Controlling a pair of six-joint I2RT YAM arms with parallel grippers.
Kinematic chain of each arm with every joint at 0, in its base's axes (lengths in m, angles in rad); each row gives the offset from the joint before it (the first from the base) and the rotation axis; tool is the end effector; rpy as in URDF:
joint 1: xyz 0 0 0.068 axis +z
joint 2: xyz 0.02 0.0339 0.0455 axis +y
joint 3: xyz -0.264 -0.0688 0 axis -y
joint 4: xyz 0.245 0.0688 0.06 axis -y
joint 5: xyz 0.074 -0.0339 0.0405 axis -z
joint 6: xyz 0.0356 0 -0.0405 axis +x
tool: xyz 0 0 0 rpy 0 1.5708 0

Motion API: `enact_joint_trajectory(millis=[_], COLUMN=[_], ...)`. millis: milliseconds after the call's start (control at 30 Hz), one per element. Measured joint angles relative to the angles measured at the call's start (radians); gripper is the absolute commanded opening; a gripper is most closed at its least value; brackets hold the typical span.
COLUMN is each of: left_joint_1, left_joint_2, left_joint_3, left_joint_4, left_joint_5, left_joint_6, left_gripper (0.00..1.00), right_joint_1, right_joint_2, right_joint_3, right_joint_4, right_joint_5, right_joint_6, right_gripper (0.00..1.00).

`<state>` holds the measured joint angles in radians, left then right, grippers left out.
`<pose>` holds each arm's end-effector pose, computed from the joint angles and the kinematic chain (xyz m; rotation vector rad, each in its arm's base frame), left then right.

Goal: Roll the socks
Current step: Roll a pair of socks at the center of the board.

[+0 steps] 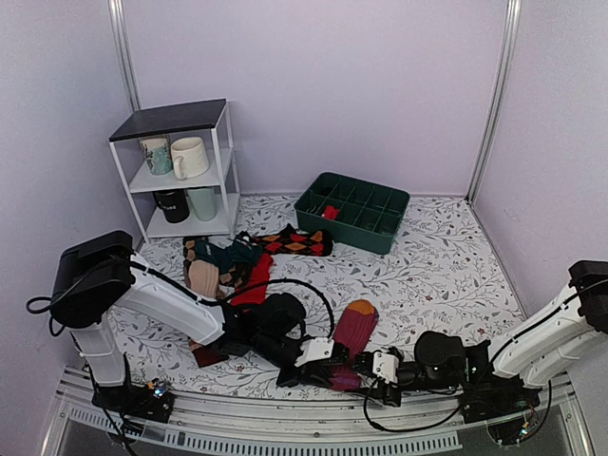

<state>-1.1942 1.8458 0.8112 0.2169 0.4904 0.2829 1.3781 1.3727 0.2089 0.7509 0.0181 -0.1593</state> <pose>0.1096 -0.3228 0.1107 1.8613 1.6779 -0.9943 0.0429 0.2163 0.1271 -1.4280 1.4941 0.7579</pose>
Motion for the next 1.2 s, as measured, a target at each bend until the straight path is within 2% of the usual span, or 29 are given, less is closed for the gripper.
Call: enact_joint_trajectory(millis=[367,567,700,733,767,800,1000,1200], left_joint_1=[0.002,0.010,0.017,0.018,0.019,0.019,0.010,-0.024], left_joint_2=[0.000,0.002,-0.005,-0.011,-0.021,-0.037,-0.229,-0.402], left_joint_3=[0.000,-0.001,-0.012,-0.017,-0.026,-0.042,-0.218,-0.377], left_joint_4=[0.000,-0.002,0.006,0.011,0.016,0.023,0.096,0.267], left_joint_5=[0.004,0.015,0.018,0.015,0.009,-0.005,-0.166,-0.273], left_joint_6=[-0.008,-0.028,-0.054,-0.057,-0.063,-0.071,-0.037,0.063], left_gripper=[0.00,0.00,0.10,0.16,0.28,0.31,0.32,0.32], right_joint_1=[0.037,0.049,0.055,0.056,0.057,0.058,0.047,-0.092], right_joint_2=[0.145,0.192,0.206,0.212,0.216,0.220,0.225,0.183], right_joint_3=[0.069,0.122,0.146,0.153,0.158,0.164,0.175,0.149], right_joint_4=[-0.062,-0.114,-0.143,-0.145,-0.146,-0.146,-0.150,-0.164], right_joint_5=[0.041,0.094,0.127,0.128,0.129,0.129,0.102,-0.073], right_joint_6=[0.042,0.076,0.124,0.137,0.147,0.165,0.274,0.384], right_gripper=[0.46,0.34,0.18,0.15,0.14,0.13,0.12,0.13])
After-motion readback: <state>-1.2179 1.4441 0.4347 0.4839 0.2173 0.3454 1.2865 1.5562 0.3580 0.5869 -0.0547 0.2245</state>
